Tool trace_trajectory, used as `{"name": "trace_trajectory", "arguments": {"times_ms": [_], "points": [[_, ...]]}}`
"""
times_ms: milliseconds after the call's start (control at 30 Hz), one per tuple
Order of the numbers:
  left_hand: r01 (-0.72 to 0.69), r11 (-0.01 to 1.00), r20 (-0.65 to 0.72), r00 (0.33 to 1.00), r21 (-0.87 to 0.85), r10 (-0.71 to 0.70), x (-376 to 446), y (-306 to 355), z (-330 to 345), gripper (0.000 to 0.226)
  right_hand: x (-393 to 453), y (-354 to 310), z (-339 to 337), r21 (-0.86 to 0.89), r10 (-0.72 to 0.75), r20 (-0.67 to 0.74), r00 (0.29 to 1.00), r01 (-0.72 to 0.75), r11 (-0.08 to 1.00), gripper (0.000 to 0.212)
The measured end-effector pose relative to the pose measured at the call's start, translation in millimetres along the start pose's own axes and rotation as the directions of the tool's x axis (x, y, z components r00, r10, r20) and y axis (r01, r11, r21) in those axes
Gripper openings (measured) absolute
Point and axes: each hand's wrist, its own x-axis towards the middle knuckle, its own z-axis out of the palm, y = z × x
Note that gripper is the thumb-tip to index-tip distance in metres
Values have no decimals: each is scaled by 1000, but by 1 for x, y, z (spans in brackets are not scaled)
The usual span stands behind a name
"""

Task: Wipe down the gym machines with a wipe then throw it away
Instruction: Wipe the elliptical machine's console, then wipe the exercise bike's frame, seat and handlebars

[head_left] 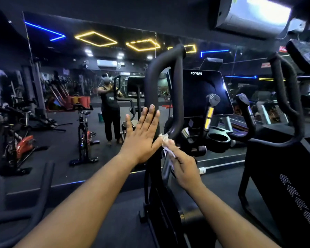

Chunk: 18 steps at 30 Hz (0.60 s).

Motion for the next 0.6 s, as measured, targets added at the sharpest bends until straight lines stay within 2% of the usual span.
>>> {"name": "trace_trajectory", "arguments": {"times_ms": [67, 133, 200, 267, 333, 400, 467, 500, 600], "points": [[1, 987, 36, 999, -162, 4, -20, 2, 2, 79, -16, -12, 6, 198, 159, -123, 980, -133, 971, 34], [20, 916, 7, 1000, -401, -19, -49, 4, 12, 79, -34, -23, 12, 382, 329, -196, 924, -237, 893, 28], [111, 752, 33, 993, -650, -118, -85, 9, 27, 79, -53, -31, 22, 494, 452, -197, 870, -310, 813, 21], [264, 542, 177, 962, -798, -208, -125, 17, 42, 82, -75, -32, 35, 542, 531, -152, 833, -379, 750, 15], [439, 395, 360, 896, -807, -261, -163, 27, 51, 80, -99, -31, 50, 521, 574, -63, 816, -464, 717, 11], [556, 284, 475, 824, -781, -308, -195, 35, 55, 58, -122, -29, 61, 503, 611, 21, 791, -537, 677, 11], [609, 151, 529, 767, -779, -363, -222, 39, 55, 27, -141, -29, 69, 529, 640, 112, 760, -591, 609, 8], [617, 105, 541, 749, -780, -383, -227, 39, 55, 18, -145, -29, 71, 534, 642, 136, 754, -602, 594, 9], [645, 42, 542, 674, -763, -502, -251, 42, 48, 16, -164, -34, 77, 511, 609, 293, 737, -659, 551, 21]]}}
